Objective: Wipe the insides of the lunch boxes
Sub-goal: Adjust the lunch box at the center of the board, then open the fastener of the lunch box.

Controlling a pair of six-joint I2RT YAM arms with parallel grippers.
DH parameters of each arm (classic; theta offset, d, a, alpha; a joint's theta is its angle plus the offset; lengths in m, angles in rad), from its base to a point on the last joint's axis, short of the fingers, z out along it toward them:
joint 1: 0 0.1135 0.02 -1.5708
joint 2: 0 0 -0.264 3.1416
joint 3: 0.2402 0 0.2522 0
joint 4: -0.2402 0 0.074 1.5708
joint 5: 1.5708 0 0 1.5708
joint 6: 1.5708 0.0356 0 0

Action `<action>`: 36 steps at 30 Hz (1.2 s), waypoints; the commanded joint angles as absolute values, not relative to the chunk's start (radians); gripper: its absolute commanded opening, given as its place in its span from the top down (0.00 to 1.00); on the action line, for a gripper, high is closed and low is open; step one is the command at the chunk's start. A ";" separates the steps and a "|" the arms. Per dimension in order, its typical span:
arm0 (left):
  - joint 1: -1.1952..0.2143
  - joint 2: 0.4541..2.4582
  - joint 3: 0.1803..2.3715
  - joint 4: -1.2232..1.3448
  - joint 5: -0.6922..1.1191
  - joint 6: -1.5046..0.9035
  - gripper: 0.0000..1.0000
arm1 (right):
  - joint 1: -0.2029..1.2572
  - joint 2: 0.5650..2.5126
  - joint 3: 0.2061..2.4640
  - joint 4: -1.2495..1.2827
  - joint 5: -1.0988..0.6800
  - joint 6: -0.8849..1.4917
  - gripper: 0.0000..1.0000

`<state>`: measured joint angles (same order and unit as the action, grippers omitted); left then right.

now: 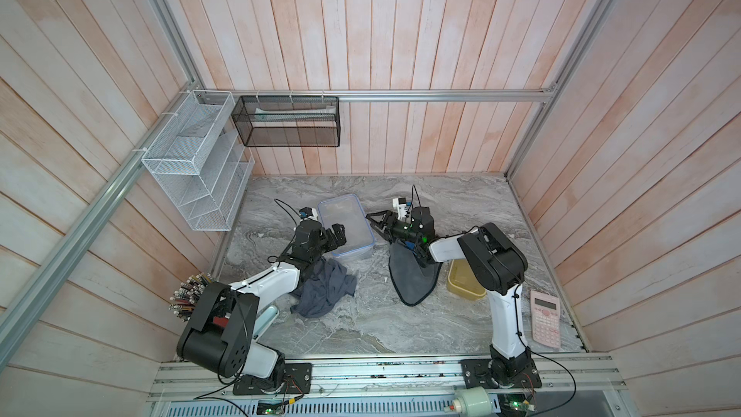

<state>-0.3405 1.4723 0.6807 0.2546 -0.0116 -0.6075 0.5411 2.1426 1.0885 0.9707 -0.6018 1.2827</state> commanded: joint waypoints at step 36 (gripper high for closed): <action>-0.275 1.554 0.770 0.305 0.144 -0.681 0.05 | 0.517 2.242 1.184 1.016 -0.564 1.394 0.29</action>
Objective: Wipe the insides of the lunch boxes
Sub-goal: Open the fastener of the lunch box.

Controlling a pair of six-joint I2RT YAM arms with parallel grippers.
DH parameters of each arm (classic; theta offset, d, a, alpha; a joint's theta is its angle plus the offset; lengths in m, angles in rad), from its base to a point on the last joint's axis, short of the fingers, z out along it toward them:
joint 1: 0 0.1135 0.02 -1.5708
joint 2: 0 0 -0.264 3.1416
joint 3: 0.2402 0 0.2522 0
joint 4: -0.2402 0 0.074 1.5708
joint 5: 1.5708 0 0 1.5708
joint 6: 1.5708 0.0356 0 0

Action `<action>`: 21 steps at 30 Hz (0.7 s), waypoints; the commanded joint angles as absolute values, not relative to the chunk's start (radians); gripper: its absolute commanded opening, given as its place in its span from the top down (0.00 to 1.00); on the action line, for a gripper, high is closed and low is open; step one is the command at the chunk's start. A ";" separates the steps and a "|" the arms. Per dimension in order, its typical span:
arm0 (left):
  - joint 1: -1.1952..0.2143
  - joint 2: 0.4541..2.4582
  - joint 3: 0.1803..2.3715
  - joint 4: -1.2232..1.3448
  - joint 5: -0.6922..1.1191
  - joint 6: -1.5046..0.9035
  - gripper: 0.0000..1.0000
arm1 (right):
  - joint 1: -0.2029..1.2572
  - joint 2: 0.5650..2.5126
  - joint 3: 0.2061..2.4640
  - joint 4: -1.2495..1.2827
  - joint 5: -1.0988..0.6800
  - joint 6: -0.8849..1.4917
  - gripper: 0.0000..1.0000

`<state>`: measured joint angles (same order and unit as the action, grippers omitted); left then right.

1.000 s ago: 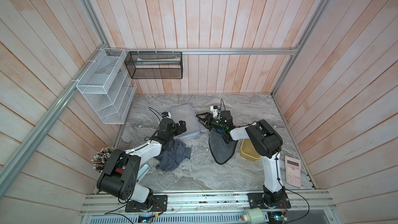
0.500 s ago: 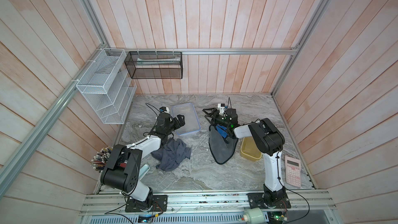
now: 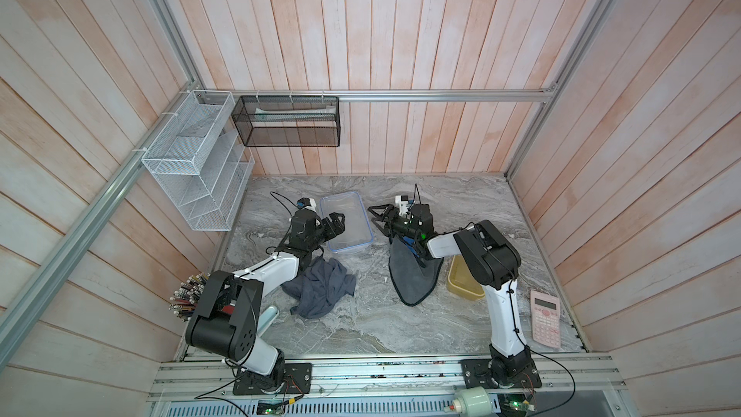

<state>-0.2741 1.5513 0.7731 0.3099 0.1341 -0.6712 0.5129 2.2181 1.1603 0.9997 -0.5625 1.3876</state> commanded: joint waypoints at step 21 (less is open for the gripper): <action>-0.297 1.602 0.760 0.358 0.192 -0.733 0.08 | 0.545 2.284 1.190 1.102 -0.560 1.542 0.48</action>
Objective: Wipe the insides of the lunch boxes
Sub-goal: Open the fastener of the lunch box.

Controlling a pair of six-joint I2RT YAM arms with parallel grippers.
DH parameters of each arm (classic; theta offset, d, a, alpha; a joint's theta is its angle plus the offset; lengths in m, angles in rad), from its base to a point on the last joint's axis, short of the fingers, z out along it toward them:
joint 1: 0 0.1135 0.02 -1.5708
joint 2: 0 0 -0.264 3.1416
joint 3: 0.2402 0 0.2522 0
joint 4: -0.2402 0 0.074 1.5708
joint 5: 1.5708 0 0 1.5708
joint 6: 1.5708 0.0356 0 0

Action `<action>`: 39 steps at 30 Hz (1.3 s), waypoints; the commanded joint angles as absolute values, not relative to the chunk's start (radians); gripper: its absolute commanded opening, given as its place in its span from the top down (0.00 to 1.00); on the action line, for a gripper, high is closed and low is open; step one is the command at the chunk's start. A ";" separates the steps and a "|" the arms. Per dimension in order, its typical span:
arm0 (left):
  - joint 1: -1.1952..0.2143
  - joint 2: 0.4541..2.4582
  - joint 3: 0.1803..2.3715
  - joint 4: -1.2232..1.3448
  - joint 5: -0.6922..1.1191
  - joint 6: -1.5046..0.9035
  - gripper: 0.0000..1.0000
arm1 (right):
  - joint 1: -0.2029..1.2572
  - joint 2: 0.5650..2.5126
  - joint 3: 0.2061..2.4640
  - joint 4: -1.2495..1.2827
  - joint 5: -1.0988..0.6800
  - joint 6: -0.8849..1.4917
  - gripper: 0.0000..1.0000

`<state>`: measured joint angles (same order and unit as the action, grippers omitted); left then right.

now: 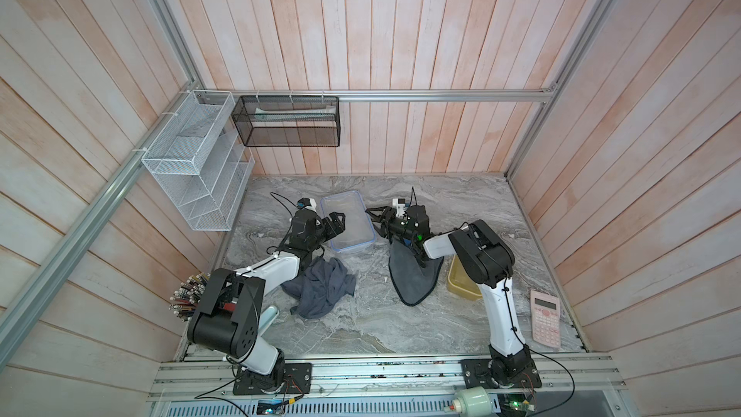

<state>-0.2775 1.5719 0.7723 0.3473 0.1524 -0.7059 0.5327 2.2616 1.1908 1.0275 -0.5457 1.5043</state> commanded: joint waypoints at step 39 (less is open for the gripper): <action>-0.293 1.620 0.844 0.250 0.183 -0.739 0.07 | 0.532 2.254 1.178 1.149 -0.583 1.562 0.56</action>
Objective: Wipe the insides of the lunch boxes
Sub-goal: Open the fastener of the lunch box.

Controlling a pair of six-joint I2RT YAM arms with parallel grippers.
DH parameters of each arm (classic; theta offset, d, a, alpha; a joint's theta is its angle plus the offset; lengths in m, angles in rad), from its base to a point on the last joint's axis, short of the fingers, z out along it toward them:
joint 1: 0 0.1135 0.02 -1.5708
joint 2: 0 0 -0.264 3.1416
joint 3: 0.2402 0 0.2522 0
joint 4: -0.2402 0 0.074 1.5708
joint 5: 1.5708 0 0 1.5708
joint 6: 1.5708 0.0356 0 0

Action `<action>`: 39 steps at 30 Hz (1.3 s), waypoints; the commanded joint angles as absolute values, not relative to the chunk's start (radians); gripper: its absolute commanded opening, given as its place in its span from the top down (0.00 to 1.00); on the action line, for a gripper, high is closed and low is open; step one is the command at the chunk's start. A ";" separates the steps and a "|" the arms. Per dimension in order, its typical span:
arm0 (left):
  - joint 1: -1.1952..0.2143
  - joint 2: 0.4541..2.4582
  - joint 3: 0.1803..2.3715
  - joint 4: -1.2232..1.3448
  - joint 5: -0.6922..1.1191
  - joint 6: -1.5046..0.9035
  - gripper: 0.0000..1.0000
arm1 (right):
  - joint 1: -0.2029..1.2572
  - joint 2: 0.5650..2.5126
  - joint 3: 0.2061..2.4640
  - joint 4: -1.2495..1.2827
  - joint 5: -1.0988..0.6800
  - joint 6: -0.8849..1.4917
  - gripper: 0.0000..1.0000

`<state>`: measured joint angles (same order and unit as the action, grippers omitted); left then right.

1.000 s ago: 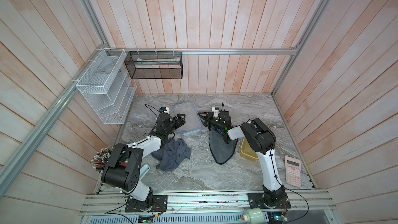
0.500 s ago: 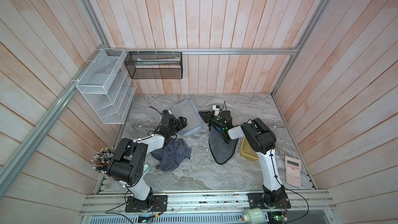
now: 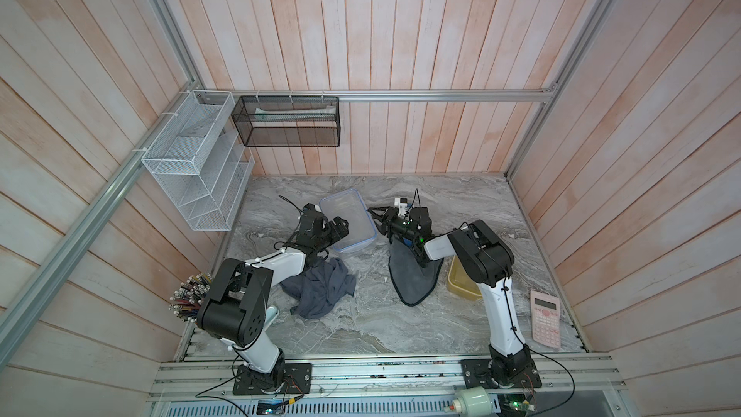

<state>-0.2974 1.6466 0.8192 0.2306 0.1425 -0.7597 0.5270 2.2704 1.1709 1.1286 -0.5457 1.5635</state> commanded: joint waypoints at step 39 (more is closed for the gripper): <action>-0.274 1.624 0.890 0.167 0.201 -0.676 0.04 | 0.506 2.180 1.098 1.076 -0.587 1.462 0.41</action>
<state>-0.2806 1.6547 0.8631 0.1707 0.1864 -0.7033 0.5137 2.2131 1.1164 1.0935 -0.5690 1.4910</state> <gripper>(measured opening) 0.962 0.585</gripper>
